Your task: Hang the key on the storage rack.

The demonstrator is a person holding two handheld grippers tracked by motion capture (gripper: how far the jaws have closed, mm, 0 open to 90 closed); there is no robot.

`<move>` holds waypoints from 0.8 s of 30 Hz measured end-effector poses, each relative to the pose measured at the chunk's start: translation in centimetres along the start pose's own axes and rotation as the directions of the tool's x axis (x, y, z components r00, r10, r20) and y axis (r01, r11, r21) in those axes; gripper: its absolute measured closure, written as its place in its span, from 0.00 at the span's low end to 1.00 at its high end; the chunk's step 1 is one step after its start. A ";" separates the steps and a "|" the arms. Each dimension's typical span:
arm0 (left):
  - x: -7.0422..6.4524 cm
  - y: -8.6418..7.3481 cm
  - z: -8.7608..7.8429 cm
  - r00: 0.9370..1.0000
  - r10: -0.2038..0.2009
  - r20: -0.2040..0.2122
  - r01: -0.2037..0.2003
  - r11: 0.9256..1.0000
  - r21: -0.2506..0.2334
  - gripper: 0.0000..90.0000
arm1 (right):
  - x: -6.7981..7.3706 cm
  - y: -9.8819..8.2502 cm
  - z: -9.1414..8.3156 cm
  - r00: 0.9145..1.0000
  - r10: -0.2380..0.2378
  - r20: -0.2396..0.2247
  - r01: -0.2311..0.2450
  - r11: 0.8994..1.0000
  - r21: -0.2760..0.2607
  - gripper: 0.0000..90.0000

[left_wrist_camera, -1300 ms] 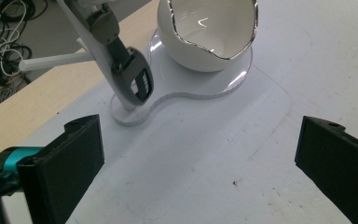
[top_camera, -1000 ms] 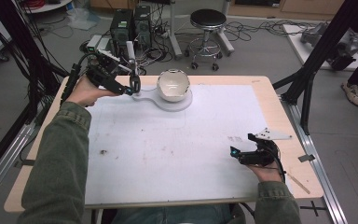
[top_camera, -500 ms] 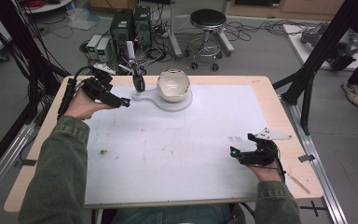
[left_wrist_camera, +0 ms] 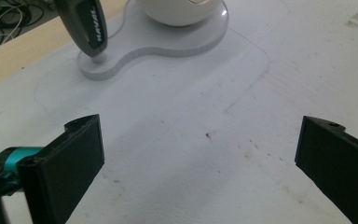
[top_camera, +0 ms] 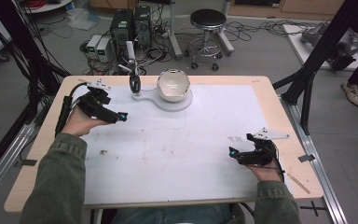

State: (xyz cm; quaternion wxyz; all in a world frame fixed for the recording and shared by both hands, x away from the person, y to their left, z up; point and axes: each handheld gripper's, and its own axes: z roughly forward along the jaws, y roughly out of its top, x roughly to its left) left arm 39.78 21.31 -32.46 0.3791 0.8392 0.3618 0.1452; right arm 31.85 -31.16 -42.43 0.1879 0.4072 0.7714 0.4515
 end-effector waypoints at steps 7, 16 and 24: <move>-2.0 -2.1 0.3 0.999 0.046 -0.021 -0.046 0.999 0.019 0.02 | 0.1 0.1 0.1 1.000 -0.007 -0.002 0.007 1.000 0.001 0.02; -1.6 -5.1 -0.3 0.998 -0.002 -0.057 0.001 1.000 -0.021 0.02 | 0.1 0.1 0.2 1.000 -0.009 -0.001 0.009 1.000 0.005 0.02; -1.4 -7.6 -1.4 0.997 -0.027 -0.071 0.023 0.998 -0.060 0.02 | 0.1 0.1 0.1 1.000 -0.010 -0.001 0.010 1.000 0.002 0.02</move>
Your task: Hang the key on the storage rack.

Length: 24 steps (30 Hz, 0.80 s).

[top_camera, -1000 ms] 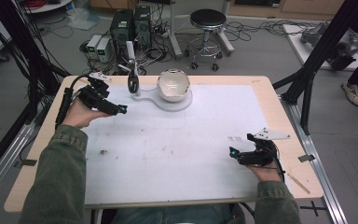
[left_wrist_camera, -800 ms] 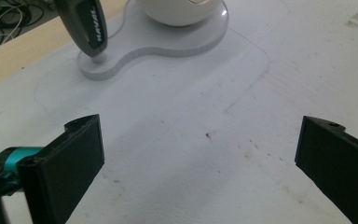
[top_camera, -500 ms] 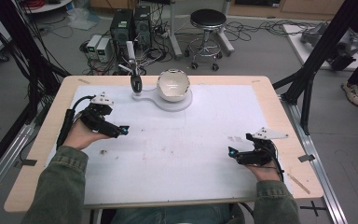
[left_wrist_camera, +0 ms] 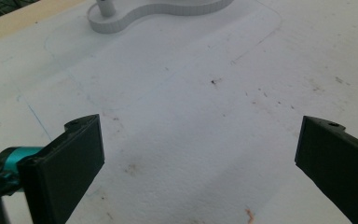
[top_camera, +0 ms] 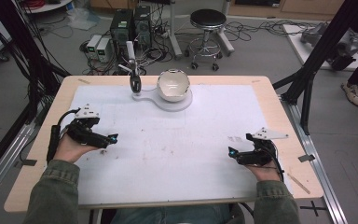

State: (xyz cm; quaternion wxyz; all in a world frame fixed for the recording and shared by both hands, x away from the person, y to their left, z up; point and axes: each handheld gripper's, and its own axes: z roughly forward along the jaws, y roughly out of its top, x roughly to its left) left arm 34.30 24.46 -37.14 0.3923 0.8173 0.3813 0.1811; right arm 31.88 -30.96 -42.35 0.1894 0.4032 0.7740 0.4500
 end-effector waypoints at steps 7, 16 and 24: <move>0.3 -2.6 -0.4 0.999 -0.022 -0.025 0.022 1.000 -0.007 0.02 | 0.0 0.0 0.0 1.000 0.000 0.001 0.000 1.000 0.002 0.02; 0.4 -4.3 -0.9 0.999 -0.029 -0.023 0.028 0.999 -0.034 0.02 | 0.0 0.0 0.0 1.000 0.000 0.002 0.000 1.000 0.004 0.02; 0.1 -5.8 -1.7 0.999 -0.031 -0.036 0.027 0.996 -0.082 0.02 | 0.0 0.0 0.0 1.000 0.001 0.000 -0.001 1.000 0.001 0.02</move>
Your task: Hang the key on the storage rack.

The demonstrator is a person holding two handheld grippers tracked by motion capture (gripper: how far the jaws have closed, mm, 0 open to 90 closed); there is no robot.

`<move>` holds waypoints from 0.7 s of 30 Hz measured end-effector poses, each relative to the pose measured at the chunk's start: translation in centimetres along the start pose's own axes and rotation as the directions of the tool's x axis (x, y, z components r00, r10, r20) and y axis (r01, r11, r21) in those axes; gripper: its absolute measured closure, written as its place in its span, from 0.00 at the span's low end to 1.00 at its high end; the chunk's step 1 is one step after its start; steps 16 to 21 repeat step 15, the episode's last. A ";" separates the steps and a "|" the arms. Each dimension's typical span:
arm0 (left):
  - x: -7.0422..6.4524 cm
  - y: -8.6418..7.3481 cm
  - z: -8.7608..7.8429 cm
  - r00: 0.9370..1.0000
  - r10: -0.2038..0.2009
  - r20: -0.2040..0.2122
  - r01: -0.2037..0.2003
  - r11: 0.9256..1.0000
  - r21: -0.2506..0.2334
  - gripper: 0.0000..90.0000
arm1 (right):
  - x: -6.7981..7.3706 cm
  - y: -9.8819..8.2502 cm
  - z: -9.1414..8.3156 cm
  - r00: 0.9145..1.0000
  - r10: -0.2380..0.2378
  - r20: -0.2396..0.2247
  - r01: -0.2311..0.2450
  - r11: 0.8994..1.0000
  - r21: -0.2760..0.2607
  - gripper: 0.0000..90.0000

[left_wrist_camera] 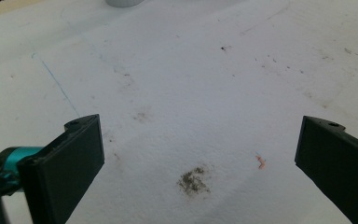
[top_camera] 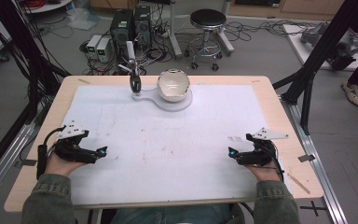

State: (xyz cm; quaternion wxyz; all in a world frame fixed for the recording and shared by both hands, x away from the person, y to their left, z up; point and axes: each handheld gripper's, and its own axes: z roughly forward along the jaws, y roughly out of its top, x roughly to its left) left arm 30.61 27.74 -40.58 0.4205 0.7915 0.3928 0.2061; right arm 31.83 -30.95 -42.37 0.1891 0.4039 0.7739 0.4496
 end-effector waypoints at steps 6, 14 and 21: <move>-0.2 -1.3 -0.6 1.000 0.000 0.008 0.000 1.000 -0.030 0.02 | 0.0 0.0 0.1 1.000 0.006 -0.004 -0.006 1.000 0.006 0.02; -0.2 -2.7 -1.7 0.999 -0.046 0.019 0.047 0.994 -0.096 0.02 | 0.0 0.0 0.1 1.000 0.000 -0.004 0.000 1.000 0.005 0.02; -0.2 -2.8 -2.0 0.999 -0.052 0.018 0.053 0.992 -0.112 0.02 | 0.0 0.0 0.1 1.000 0.001 -0.004 -0.001 1.000 0.005 0.02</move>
